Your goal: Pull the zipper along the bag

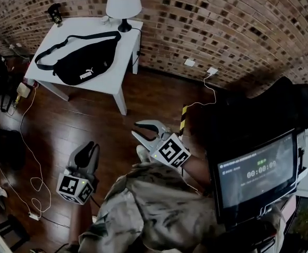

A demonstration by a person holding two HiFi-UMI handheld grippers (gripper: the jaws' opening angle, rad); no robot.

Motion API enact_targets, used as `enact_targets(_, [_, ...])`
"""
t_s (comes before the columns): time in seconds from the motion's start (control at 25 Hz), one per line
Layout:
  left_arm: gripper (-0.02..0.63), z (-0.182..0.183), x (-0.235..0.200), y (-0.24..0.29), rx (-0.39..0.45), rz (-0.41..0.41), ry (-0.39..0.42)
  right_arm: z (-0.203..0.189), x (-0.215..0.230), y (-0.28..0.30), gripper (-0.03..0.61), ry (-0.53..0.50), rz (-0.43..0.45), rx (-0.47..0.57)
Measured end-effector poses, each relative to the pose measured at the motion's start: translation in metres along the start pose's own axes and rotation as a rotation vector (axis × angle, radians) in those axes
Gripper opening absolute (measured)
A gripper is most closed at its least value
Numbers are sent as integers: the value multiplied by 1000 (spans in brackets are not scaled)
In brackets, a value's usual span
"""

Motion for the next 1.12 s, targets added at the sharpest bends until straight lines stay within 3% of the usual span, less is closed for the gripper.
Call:
enact_targets(0.32, [74, -34, 44, -101, 13, -48, 23, -8, -125, -38, 75, -7, -15, 37])
enact_targets(0.56, [74, -53, 88, -137, 8, -99, 29, -16, -183, -85, 75, -6, -36, 69])
enact_targets(0.76, [74, -55, 123, -138, 8, -73, 11, -25, -187, -122, 73, -36, -14, 87])
enact_targets(1.12, [74, -37, 210, -91, 41, -76, 9, -51, -162, -204, 54, -71, 5, 83])
Point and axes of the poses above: the fingertips, and each gripper's own axes: y forward along the fingers, x to its right, z out of its top, the point moved 10 cm from there along -y, backward along the fingers, and after that the axes turned 10 degrees about y, right-handed, at the moved point
